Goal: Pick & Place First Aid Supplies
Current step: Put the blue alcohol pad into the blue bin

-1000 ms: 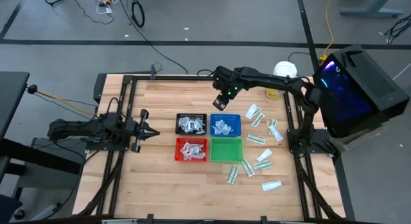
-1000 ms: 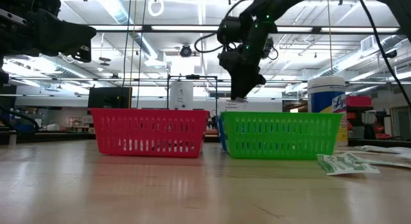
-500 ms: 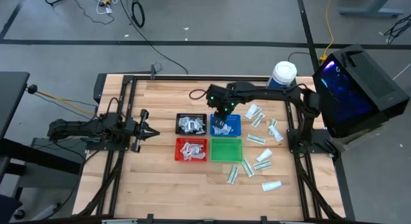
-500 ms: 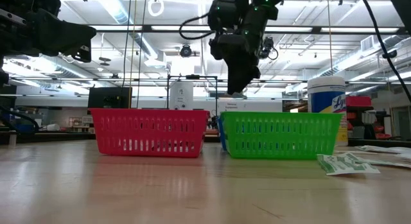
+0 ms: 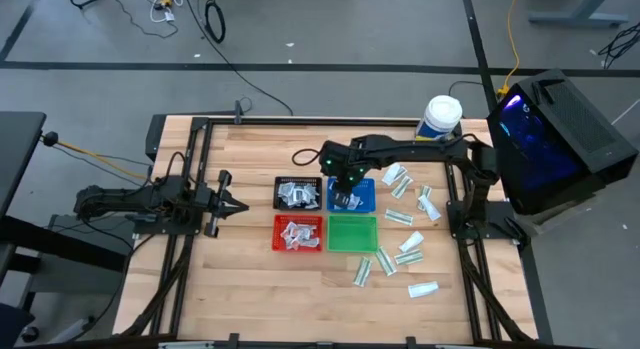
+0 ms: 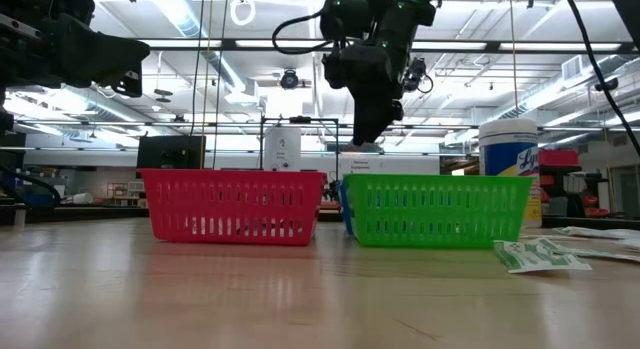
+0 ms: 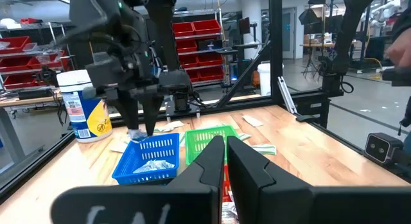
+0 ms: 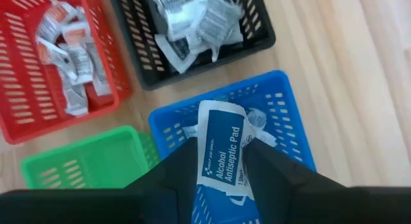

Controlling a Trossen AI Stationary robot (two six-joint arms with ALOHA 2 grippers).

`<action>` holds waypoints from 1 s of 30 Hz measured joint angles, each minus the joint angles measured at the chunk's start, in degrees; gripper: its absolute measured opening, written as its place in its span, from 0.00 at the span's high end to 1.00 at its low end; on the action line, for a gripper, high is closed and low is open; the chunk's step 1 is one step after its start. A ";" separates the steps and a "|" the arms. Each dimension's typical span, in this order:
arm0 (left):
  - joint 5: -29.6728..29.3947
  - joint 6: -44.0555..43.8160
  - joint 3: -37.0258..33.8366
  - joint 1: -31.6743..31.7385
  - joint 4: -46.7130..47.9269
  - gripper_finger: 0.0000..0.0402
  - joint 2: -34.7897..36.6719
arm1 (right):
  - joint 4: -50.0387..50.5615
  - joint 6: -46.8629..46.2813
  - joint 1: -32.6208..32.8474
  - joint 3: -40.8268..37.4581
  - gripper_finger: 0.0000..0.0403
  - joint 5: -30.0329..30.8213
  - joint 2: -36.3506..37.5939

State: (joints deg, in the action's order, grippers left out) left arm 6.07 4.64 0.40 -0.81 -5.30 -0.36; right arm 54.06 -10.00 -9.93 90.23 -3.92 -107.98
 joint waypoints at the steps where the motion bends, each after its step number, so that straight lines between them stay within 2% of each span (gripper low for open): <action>1: 0.00 0.00 0.00 0.01 0.00 0.94 0.00 | -0.35 0.00 0.00 -0.86 0.68 0.00 0.00; 12: 0.00 0.00 -0.02 0.01 0.00 0.94 0.00 | 0.47 1.77 -0.92 -9.42 0.68 0.20 -0.07; 21: 0.00 0.00 -0.01 0.01 0.00 0.94 0.00 | 0.21 1.25 -0.83 -11.55 0.67 1.87 -0.06; 25: 0.00 0.00 -0.02 -0.01 0.00 0.94 0.00 | 0.34 1.25 -0.75 -11.57 0.61 1.95 0.48; 30: 0.00 0.00 0.00 0.01 0.00 0.94 0.00 | 0.93 1.66 -0.66 -11.66 0.49 1.94 3.82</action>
State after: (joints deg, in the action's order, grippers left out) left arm 6.07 4.64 0.40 -0.80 -5.30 -0.36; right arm 54.98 -8.34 -10.59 78.56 -1.98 -104.16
